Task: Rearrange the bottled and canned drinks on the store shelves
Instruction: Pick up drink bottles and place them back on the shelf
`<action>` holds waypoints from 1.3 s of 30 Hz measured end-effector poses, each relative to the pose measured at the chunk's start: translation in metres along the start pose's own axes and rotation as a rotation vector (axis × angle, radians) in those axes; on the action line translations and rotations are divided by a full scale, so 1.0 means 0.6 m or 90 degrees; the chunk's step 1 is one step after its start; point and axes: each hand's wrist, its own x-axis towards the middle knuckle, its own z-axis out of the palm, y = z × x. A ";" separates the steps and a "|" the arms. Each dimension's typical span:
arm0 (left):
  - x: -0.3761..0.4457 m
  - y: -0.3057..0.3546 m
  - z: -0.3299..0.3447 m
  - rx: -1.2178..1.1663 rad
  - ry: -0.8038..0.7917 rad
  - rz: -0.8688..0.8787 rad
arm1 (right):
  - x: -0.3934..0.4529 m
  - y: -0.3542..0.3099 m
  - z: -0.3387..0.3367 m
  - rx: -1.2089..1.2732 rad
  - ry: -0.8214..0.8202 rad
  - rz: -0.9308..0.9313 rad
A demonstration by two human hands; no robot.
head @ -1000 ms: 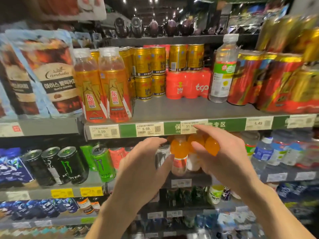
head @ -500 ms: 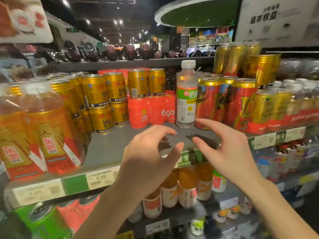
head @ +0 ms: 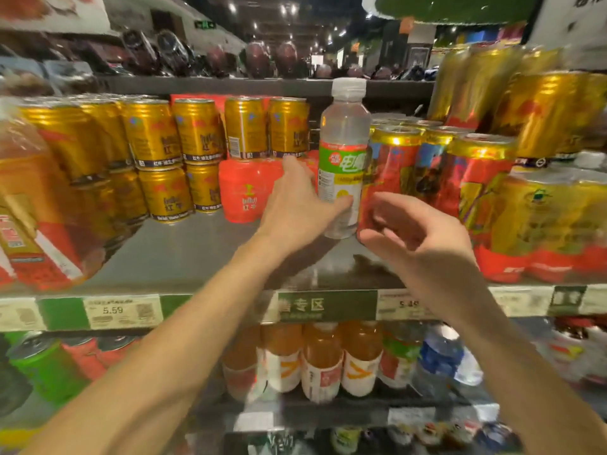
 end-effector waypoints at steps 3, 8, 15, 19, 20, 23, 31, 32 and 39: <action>0.013 0.001 0.020 -0.001 0.060 -0.004 | 0.010 0.015 -0.004 0.042 -0.032 -0.025; 0.018 -0.009 0.026 -0.014 0.109 -0.010 | 0.020 0.027 -0.002 0.017 -0.075 -0.055; 0.015 -0.004 0.008 -0.004 0.030 0.017 | 0.025 0.025 0.000 0.078 -0.082 -0.062; 0.007 -0.006 0.015 -0.092 0.038 -0.008 | 0.024 0.020 -0.001 0.134 -0.083 -0.051; 0.003 -0.003 0.014 -0.104 0.040 -0.007 | 0.025 0.021 -0.002 0.142 -0.083 -0.051; -0.015 0.008 0.005 -0.114 0.056 0.035 | 0.030 0.022 -0.005 0.168 -0.088 -0.059; -0.104 0.047 -0.008 -0.083 0.089 0.204 | 0.021 0.004 -0.015 0.193 -0.056 -0.249; -0.112 0.050 -0.008 -0.073 0.109 0.213 | 0.014 0.003 -0.017 0.201 -0.052 -0.255; -0.170 0.081 -0.020 -0.050 0.188 0.245 | -0.035 -0.029 -0.047 0.228 -0.025 -0.325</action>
